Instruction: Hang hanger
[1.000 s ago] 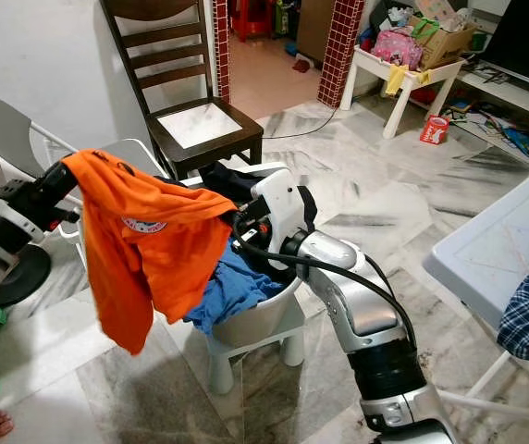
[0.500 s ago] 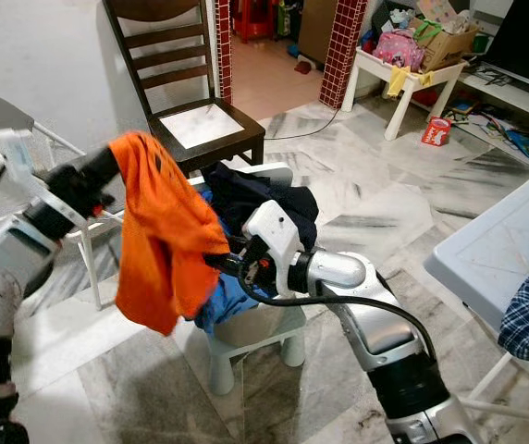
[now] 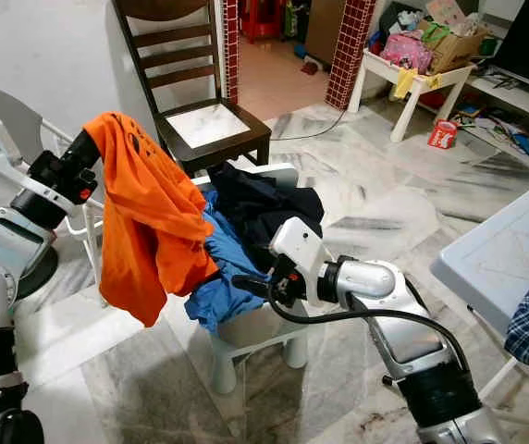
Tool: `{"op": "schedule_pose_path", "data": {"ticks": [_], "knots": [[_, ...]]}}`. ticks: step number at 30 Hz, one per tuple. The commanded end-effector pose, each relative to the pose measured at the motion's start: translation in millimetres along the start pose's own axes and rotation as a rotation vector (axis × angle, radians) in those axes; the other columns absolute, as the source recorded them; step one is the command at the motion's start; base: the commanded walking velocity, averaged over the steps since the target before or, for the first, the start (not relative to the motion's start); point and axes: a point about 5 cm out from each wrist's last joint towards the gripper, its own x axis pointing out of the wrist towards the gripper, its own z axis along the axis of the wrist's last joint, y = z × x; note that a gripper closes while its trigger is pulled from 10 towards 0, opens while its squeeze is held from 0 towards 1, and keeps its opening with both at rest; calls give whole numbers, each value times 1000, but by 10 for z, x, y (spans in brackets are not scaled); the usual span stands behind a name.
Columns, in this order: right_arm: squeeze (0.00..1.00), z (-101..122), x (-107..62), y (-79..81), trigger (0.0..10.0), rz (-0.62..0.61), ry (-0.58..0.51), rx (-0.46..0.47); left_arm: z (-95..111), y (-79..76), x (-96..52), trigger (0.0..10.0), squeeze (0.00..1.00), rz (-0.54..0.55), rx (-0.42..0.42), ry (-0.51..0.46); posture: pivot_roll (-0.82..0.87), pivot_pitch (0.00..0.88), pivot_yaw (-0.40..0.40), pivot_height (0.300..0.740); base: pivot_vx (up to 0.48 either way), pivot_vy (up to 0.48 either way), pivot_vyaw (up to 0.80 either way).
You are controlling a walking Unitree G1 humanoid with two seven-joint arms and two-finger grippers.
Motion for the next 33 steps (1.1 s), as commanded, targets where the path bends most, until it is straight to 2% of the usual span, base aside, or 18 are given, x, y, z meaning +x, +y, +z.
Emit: {"op": "schedule_pose_path", "data": {"ticks": [1,5,8,10,13,14,16,17,18,19,20,22,23,24,25,26,32,33], "knots": [[1000,82,5,-111,10000,-100,-47,-17,28,-88,40,0,0,-21,-37,-30,-18,50,-1,740,0,0,0],[1000,138,50,-39,10000,-66,-95,24,-72,-108,61,0,0,-13,-130,-45,-18,47,-1,740,0,0,0],[1000,96,69,22,10000,-30,-77,31,-199,-91,49,0,0,14,-147,-24,-20,41,-1,740,0,0,0],[1000,45,83,16,10000,-57,-59,12,-293,-77,21,0,0,37,-162,-7,-24,36,-2,740,0,0,0],[1000,-69,114,-71,10000,-228,-44,49,-509,-9,-85,0,0,165,-114,23,-25,27,-4,740,0,0,0],[1000,-141,117,-130,10000,-335,-43,107,-605,59,-165,0,0,260,-74,36,-26,25,-6,740,0,0,0],[1000,-204,106,-164,10000,-419,-43,149,-681,111,-246,0,0,332,-24,50,-23,20,-11,740,0,0,0],[522,-268,78,-197,10000,-516,-51,206,-754,149,-345,235,0,393,3,62,-22,19,-12,740,0,0,0],[522,-304,61,-211,10000,-565,-54,242,-789,168,-397,235,0,425,10,67,-20,16,-15,740,0,0,0],[0,-336,41,-219,10000,-609,-53,260,-819,182,-447,2941,0,451,24,74,-20,16,-15,740,0,0,0],[0,-336,41,-219,10000,-609,-53,260,-819,182,-447,2941,0,451,24,74,-20,16,-15,740,0,0,0],[0,-430,11,-177,10000,-684,-44,296,-922,182,-595,3137,0,494,82,114,-9,10,-19,740,0,0,0],[0,-465,16,-150,10000,-718,-46,318,-985,183,-663,4000,0,529,117,135,-9,10,-19,740,0,0,0],[0,-495,30,-122,10000,-748,-45,340,-1058,187,-718,7529,0,551,127,167,1,8,-20,740,0,0,0],[0,-495,30,-122,10000,-748,-45,340,-1058,187,-718,7529,0,551,127,167,1,8,-20,740,0,0,0],[0,-511,45,-101,10000,-770,-43,351,-1108,183,-753,10000,0,566,166,200,1,8,-20,740,0,0,0],[0,-494,85,-76,10000,-826,-66,406,-1183,145,-817,10000,0,559,280,275,7,7,-11,740,0,0,-667],[0,-487,86,-81,10000,-833,-70,408,-1193,142,-822,10000,0,566,275,279,4,6,-7,740,0,0,-800]]}}
